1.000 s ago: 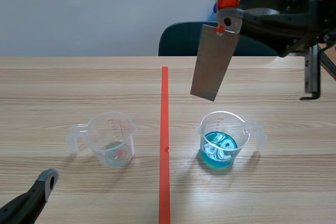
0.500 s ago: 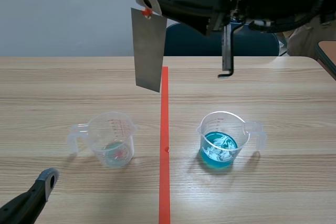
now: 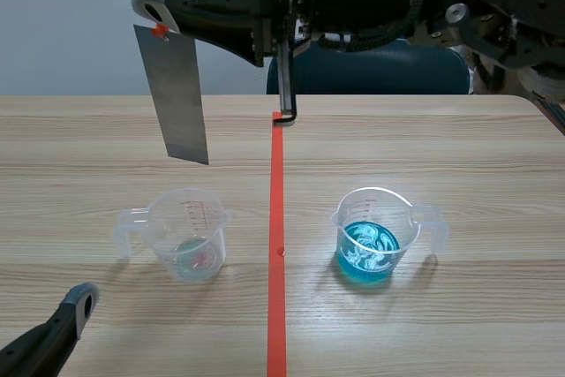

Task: Do the redox reaction experiment

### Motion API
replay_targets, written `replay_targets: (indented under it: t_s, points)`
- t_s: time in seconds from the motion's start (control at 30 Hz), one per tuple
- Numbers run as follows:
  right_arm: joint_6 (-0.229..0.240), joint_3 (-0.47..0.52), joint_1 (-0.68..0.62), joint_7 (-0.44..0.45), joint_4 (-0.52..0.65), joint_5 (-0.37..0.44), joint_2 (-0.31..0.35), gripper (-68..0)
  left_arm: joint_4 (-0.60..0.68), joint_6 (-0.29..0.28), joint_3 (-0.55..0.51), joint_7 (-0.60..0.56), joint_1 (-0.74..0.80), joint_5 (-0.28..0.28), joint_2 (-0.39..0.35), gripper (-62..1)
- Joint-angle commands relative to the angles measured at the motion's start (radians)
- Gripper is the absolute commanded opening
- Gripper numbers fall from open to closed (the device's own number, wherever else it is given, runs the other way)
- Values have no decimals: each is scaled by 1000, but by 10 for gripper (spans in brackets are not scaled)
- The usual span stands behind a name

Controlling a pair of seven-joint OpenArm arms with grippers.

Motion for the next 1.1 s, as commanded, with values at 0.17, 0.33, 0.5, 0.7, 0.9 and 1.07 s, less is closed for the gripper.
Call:
replay_targets:
  t_s: [0.17,0.33,0.5,0.7,0.9,1.07]
  points:
    - [6,-10,20,-73,8,136,-14,-667,17,-2,4,-16,0,2,-5,4]
    - [6,-11,19,-170,8,224,-19,-667,17,-2,4,-16,0,2,-5,4]
    - [6,-11,20,-292,9,299,-42,-667,17,-2,4,-16,0,2,-5,4]
    - [6,-12,20,-365,10,379,-48,-667,17,-2,4,-16,0,2,-5,4]
    - [6,-12,20,-425,15,421,-60,-667,17,-2,4,-16,0,2,-5,4]
    - [6,-12,19,-448,22,466,-60,-667,17,-2,4,-16,0,2,-5,4]
